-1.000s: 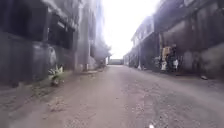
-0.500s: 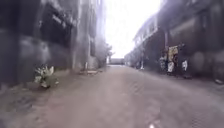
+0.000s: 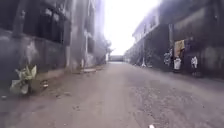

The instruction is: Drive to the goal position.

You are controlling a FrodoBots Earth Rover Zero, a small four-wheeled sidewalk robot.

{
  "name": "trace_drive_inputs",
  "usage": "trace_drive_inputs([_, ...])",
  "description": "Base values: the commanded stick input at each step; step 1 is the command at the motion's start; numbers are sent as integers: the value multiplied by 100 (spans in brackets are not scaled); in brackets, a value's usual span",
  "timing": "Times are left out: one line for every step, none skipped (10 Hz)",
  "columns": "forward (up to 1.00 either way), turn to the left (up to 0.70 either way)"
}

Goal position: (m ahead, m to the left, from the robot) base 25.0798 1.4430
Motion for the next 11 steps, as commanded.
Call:
trace_drive_inputs([100, -7])
trace_drive_inputs([100, -25])
trace_drive_inputs([100, 0])
trace_drive_inputs([100, 0])
trace_drive_inputs([100, 0])
trace_drive_inputs([100, 0])
trace_drive_inputs([100, 0])
trace_drive_inputs([100, 0])
trace_drive_inputs([100, 0])
trace_drive_inputs([100, 0])
trace_drive_inputs([100, 0])
